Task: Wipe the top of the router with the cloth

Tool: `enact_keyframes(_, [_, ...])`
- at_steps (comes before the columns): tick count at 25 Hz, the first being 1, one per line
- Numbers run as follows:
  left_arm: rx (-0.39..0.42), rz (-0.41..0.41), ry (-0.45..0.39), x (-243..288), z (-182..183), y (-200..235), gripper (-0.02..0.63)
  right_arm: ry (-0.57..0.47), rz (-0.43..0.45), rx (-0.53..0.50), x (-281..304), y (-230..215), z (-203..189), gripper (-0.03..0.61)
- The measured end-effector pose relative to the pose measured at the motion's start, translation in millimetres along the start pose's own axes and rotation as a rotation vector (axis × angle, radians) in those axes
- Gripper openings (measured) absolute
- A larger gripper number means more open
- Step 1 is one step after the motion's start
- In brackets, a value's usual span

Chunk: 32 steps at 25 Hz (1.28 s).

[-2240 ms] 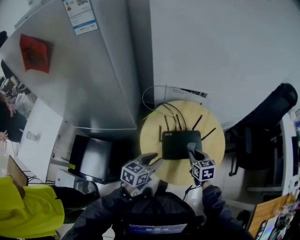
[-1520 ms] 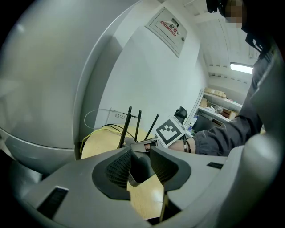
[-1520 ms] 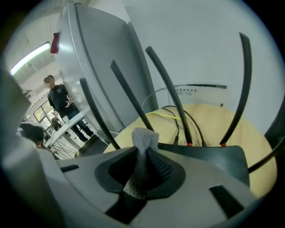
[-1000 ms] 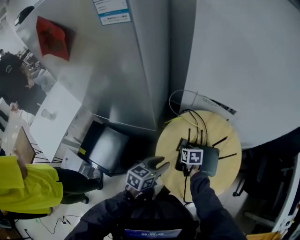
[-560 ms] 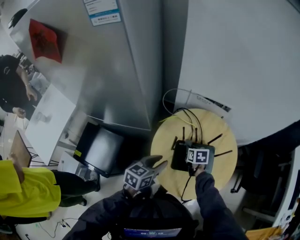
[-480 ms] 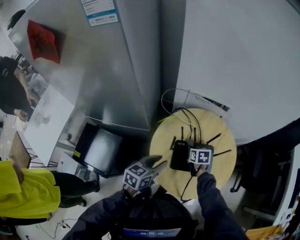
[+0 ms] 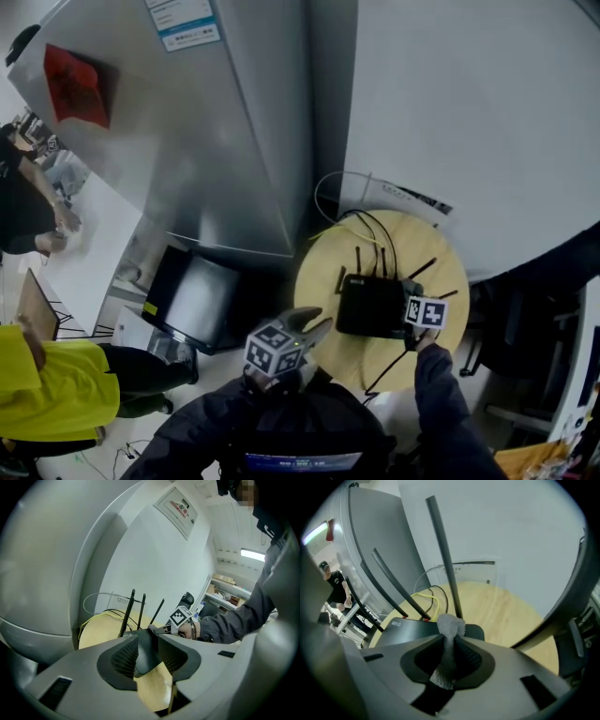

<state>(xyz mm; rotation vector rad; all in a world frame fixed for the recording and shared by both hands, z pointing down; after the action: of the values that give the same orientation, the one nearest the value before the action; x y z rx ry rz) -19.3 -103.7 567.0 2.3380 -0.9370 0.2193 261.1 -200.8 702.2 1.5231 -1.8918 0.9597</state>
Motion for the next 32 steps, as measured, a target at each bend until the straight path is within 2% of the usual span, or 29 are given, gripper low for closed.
enact_keyframes(8, [0.002, -0.001, 0.001, -3, -1, 0, 0.127, 0.001, -0.023, 0.022, -2, -9, -8, 0.089])
enact_keyframes(16, [0.002, 0.003, -0.004, -13, -1, 3, 0.129, -0.027, -0.103, 0.026, -13, -17, -8, 0.089])
enact_keyframes(19, [0.003, 0.001, -0.003, -15, -3, 3, 0.129, -0.058, -0.097, 0.018, -16, -10, -7, 0.088])
enact_keyframes(22, [0.003, -0.001, -0.004, -16, -2, 3, 0.129, -0.070, -0.064, -0.004, -17, 14, -4, 0.087])
enact_keyframes(32, [0.002, 0.010, -0.012, -29, -1, 8, 0.129, -0.027, 0.086, -0.133, 1, 137, -14, 0.087])
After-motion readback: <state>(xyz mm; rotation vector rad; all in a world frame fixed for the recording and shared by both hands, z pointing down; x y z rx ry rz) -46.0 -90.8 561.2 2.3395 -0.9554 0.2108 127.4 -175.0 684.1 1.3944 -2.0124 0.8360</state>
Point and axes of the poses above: the fingertips, and each gripper's own axes: x forward along the fingers, y to its left, z out of its top, the point moved 4 cm from there along -x, backward along the fingers, and after that the axes turned 7 degrees about -y, right-handed, at the moved point
